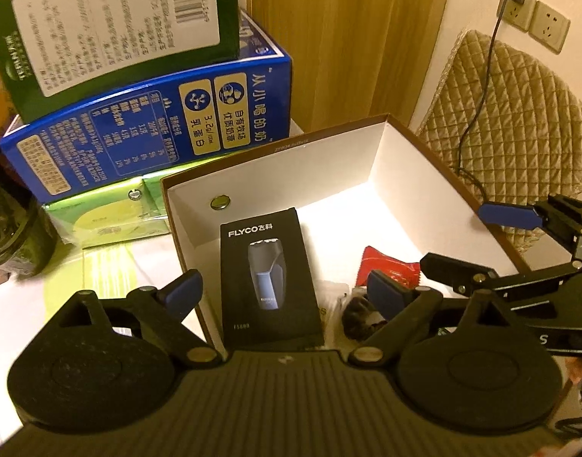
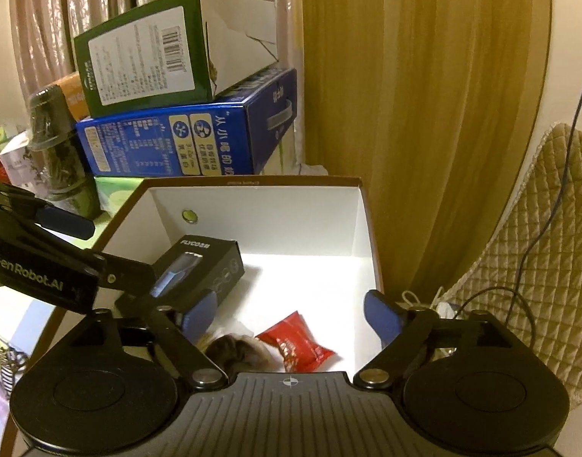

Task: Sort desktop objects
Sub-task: 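Open both tools to drop the FLYCO box and red packet inside, then withdraw both tools from the box back over the table, then grasp the purple tube with the right tool, then lower the left tool onto the leopard-print hair band and grasp it, then carry the hair band with the left tool while the right tool carries the purple tube into the box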

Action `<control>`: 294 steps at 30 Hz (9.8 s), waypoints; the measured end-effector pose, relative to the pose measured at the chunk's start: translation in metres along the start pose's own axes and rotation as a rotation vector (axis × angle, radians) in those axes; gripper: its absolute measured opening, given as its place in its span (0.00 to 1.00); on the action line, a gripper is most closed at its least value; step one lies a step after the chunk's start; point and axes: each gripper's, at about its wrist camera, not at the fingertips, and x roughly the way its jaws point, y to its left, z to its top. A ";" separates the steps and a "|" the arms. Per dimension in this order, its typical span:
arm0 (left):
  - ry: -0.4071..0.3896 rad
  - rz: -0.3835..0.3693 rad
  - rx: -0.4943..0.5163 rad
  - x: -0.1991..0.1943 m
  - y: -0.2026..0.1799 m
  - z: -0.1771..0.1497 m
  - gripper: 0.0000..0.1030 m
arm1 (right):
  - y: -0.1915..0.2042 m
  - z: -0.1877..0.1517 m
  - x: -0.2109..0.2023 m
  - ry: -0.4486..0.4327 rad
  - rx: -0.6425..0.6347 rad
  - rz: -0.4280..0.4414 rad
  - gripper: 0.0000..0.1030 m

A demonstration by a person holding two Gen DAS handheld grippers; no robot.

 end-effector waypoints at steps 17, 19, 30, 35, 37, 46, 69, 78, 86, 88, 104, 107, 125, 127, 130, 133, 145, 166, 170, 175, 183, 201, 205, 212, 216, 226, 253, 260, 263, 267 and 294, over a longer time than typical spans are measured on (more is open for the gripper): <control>-0.041 0.021 -0.085 -0.074 0.007 -0.045 0.94 | 0.027 -0.018 -0.062 -0.012 0.053 0.042 0.98; -0.044 0.021 -0.092 -0.082 0.007 -0.051 0.94 | 0.031 -0.020 -0.069 -0.013 0.058 0.046 0.98; -0.062 0.022 -0.109 -0.130 0.010 -0.097 0.94 | 0.062 -0.046 -0.112 -0.036 0.080 0.056 0.98; -0.049 0.020 -0.129 -0.148 0.017 -0.127 0.94 | 0.079 -0.061 -0.129 -0.036 0.091 0.056 0.98; -0.041 0.023 -0.133 -0.155 0.021 -0.139 0.94 | 0.086 -0.069 -0.136 -0.032 0.098 0.059 0.98; -0.017 0.038 -0.167 -0.186 0.045 -0.188 0.94 | 0.121 -0.093 -0.154 -0.001 0.121 0.071 0.98; 0.099 0.109 -0.340 -0.212 0.118 -0.288 0.94 | 0.226 -0.140 -0.122 0.165 0.045 0.189 0.98; 0.139 0.168 -0.441 -0.191 0.146 -0.301 0.94 | 0.231 -0.153 -0.095 0.221 0.074 0.148 0.98; 0.180 0.183 -0.485 -0.160 0.154 -0.299 0.94 | 0.227 -0.152 -0.076 0.244 0.087 0.173 0.98; 0.181 0.196 -0.479 -0.159 0.155 -0.298 0.94 | 0.234 -0.151 -0.072 0.238 0.057 0.204 0.98; 0.204 0.331 -0.577 -0.167 0.228 -0.332 0.94 | 0.311 -0.145 -0.007 0.174 -0.179 0.450 0.60; 0.204 0.343 -0.580 -0.164 0.241 -0.335 0.94 | 0.321 -0.144 0.004 0.169 -0.209 0.466 0.58; 0.238 0.310 -0.548 -0.149 0.266 -0.341 0.94 | 0.356 -0.158 0.040 0.215 -0.403 0.425 0.32; 0.238 0.306 -0.546 -0.149 0.266 -0.341 0.94 | 0.355 -0.164 0.033 0.212 -0.402 0.425 0.32; 0.231 0.301 -0.534 -0.149 0.264 -0.339 0.94 | 0.350 -0.171 0.024 0.215 -0.367 0.421 0.32; 0.227 0.295 -0.522 -0.149 0.260 -0.337 0.94 | 0.342 -0.178 0.014 0.224 -0.344 0.410 0.32; 0.208 0.250 -0.441 -0.142 0.232 -0.319 0.94 | 0.285 -0.197 -0.030 0.243 -0.203 0.201 0.32; 0.108 0.107 -0.306 -0.063 0.166 -0.242 0.90 | 0.251 -0.195 -0.037 0.218 -0.061 0.078 0.32; 0.142 0.114 -0.287 -0.048 0.170 -0.243 0.80 | 0.249 -0.195 -0.037 0.214 -0.050 0.086 0.32; 0.151 0.119 -0.278 -0.055 0.191 -0.253 0.73 | 0.249 -0.195 -0.036 0.214 -0.045 0.086 0.32; 0.125 0.025 -0.227 -0.073 0.206 -0.264 0.73 | 0.249 -0.192 -0.032 0.212 -0.035 0.080 0.32; 0.106 0.054 -0.192 -0.035 0.182 -0.243 0.44 | 0.248 -0.185 -0.023 0.196 -0.029 0.036 0.32; 0.109 0.064 -0.196 -0.039 0.188 -0.249 0.43 | 0.250 -0.182 -0.018 0.196 -0.047 0.034 0.32; 0.133 0.061 -0.184 -0.060 0.190 -0.269 0.43 | 0.252 -0.180 -0.013 0.198 -0.075 0.034 0.32; 0.143 0.049 -0.202 -0.074 0.187 -0.283 0.38 | 0.252 -0.180 -0.012 0.198 -0.082 0.035 0.32; 0.131 0.078 -0.176 -0.070 0.180 -0.279 0.40 | 0.253 -0.182 -0.013 0.200 -0.094 0.033 0.32; 0.077 0.013 -0.130 -0.129 0.141 -0.298 0.37 | 0.235 -0.193 -0.063 0.191 -0.029 0.144 0.29; 0.045 0.009 -0.126 -0.146 0.128 -0.294 0.37 | 0.228 -0.183 -0.076 0.146 -0.031 0.163 0.29; 0.024 0.008 -0.123 -0.153 0.122 -0.288 0.37 | 0.226 -0.177 -0.084 0.118 -0.029 0.174 0.29; -0.010 0.000 -0.116 -0.164 0.115 -0.279 0.37 | 0.222 -0.167 -0.096 0.072 -0.030 0.194 0.28; -0.267 -0.166 0.030 -0.193 0.017 -0.151 0.37 | 0.109 -0.062 -0.176 -0.229 -0.001 0.085 0.28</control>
